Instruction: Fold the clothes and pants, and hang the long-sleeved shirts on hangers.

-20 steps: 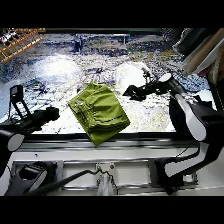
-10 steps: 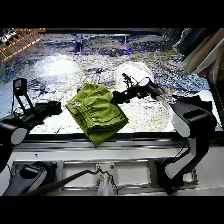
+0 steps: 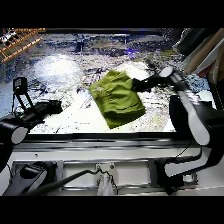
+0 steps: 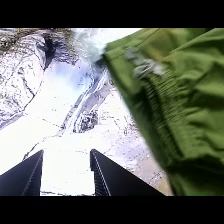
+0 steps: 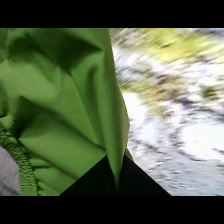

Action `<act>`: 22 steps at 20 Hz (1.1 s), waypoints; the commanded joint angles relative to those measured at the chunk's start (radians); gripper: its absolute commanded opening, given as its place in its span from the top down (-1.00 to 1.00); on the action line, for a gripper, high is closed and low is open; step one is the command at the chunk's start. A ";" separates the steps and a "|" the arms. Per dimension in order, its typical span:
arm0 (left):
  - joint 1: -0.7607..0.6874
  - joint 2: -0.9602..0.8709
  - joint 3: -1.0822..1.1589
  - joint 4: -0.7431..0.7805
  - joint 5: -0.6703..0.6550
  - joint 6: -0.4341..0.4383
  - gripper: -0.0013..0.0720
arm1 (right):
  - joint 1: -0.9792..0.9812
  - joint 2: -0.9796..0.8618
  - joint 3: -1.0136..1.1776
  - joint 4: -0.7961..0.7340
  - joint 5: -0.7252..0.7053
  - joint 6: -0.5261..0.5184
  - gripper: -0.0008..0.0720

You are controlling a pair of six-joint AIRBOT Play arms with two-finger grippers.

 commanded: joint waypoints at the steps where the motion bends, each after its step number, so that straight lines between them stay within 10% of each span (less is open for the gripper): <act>1: 0.000 -0.002 0.001 0.000 0.001 0.001 0.07 | -0.169 0.116 0.002 -0.092 -0.008 0.080 0.86; 22: 0.000 -0.051 0.001 0.000 0.021 0.027 0.08 | -0.977 0.615 -0.304 -0.324 -0.040 0.259 0.87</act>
